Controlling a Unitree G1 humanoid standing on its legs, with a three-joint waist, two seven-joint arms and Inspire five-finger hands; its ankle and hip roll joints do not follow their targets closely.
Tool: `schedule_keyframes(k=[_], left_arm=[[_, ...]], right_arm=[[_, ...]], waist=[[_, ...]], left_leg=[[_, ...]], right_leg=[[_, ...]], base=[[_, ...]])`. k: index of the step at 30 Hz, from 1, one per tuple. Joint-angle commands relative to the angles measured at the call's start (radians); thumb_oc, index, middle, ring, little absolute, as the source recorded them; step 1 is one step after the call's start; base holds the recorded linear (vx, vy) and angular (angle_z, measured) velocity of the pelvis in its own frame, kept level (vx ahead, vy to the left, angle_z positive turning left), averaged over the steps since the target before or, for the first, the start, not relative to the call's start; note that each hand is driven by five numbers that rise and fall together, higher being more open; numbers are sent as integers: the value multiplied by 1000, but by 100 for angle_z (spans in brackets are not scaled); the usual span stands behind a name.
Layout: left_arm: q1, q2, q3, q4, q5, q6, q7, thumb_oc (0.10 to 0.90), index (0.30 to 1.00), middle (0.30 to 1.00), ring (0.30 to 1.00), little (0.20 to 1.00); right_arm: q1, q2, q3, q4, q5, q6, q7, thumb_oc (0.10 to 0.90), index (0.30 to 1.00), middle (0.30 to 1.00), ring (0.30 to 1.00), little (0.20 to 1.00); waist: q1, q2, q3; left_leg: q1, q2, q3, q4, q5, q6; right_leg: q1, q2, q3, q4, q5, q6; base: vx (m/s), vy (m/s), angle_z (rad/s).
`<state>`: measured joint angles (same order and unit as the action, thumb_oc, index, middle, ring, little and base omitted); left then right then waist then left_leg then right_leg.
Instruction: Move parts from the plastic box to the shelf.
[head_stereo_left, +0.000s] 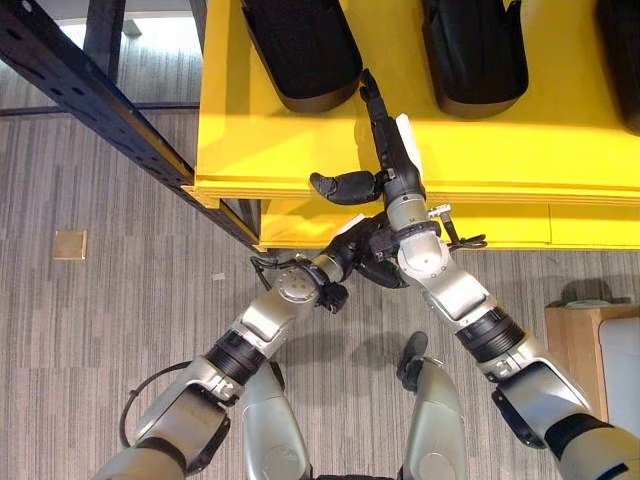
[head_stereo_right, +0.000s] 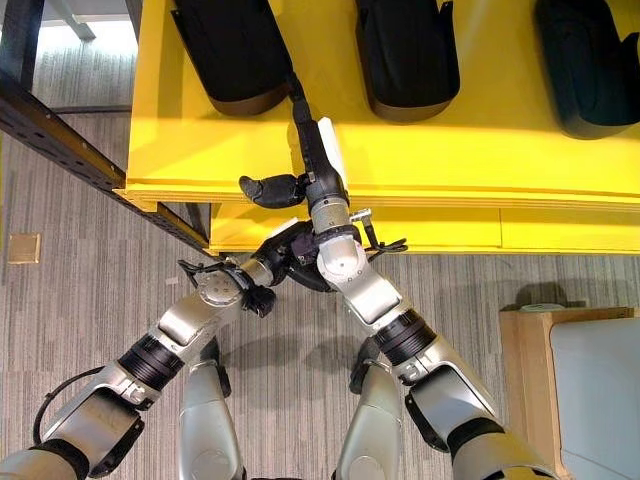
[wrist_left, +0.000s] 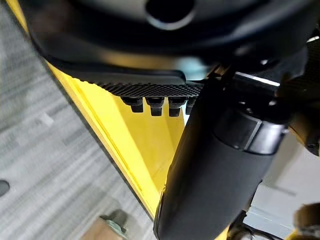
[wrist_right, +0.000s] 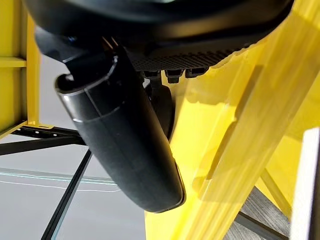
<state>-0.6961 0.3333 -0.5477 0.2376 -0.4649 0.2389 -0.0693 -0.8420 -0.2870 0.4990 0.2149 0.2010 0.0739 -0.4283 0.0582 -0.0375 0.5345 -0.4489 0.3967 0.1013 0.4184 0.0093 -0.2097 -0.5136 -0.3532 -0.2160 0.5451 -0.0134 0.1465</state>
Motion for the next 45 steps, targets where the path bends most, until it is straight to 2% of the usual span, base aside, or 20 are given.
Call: schedule_keyframes(k=[1,2,4,9,10,16,36,38,40,43,45], left_arm=[[-123,-75,-5,-126,-26,-88,-5,900,1000,1000,1000,1000],[-121,-82,-7,-121,-18,-84,-6,900,1000,1000,1000,1000],[-126,-82,-9,-123,-23,-81,-4,900,1000,1000,1000,1000],[-133,-86,-12,-125,-35,-82,1,900,1000,1000,1000,1000],[-129,-88,-14,-125,-34,-80,-1,900,1000,1000,1000,1000],[-132,-91,-12,-137,-38,-64,3,900,1000,1000,1000,1000],[-130,-86,-21,-161,-45,-72,-7,900,1000,1000,1000,1000],[-124,-85,-19,-169,-60,-56,-4,900,1000,1000,1000,1000],[-116,-82,-21,-173,-64,-41,-20,900,1000,1000,1000,1000],[-110,-89,-24,-172,-92,-74,-72,900,1000,1000,1000,1000],[-104,-98,-25,-212,-105,-60,-87,900,1000,1000,1000,1000]], right_arm=[[-174,50,-38,-44,7,-87,-9,900,1000,1000,1000,1000],[-169,54,-35,-44,0,-89,-7,900,1000,1000,1000,1000],[-172,53,-34,-51,1,-86,-3,900,1000,1000,1000,1000],[-171,52,-27,-55,7,-94,11,900,1000,1000,1000,1000],[-163,55,-25,-58,6,-95,10,900,1000,1000,1000,1000],[-160,56,-20,-68,11,-92,7,900,1000,1000,1000,1000],[-131,53,0,-120,14,-96,50,900,1000,1000,1000,1000],[-122,54,7,-129,15,-93,51,900,1000,1000,1000,1000],[-115,57,12,-134,10,-88,49,900,1000,1000,1000,1000],[-110,60,14,-133,7,-85,44,900,1000,1000,1000,1000],[-110,59,13,-133,4,-81,46,900,1000,1000,1000,1000]], waist=[[-3,-9,-15],[-7,-13,-15],[-8,-9,-15],[-12,-9,-15],[-15,-14,-15],[-18,-13,-15],[-31,-1,-15],[-31,0,-15],[-30,2,-15],[-31,7,-15],[-33,12,-15]], left_leg=[[-6,-31,116,-80,78,88],[6,-37,108,-71,56,76],[-7,-32,118,-79,77,89],[-9,-31,120,-75,75,90],[4,-37,113,-64,52,78],[1,-38,115,-62,51,78],[-10,-41,123,-55,48,81],[-8,-42,123,-53,47,81],[-6,-42,125,-54,46,81],[-3,-43,124,-58,48,82],[-3,-46,127,-60,50,81]], right_leg=[[89,74,17,72,-158,-73],[101,70,26,79,-178,-64],[86,74,22,73,-158,-72],[81,75,24,77,-159,-72],[96,68,29,84,-181,-63],[90,67,30,89,-182,-64],[63,62,38,104,-184,-67],[63,61,36,110,-187,-67],[63,59,34,113,-189,-67],[62,56,34,118,-189,-67],[62,53,34,115,-188,-66]], base=[[69,1,-4],[0,0,0],[-30,4,-1],[3,1,0],[74,-6,1],[13,-1,0],[0,2,-1],[0,0,0],[0,0,0],[0,14,0],[-6,49,2]])
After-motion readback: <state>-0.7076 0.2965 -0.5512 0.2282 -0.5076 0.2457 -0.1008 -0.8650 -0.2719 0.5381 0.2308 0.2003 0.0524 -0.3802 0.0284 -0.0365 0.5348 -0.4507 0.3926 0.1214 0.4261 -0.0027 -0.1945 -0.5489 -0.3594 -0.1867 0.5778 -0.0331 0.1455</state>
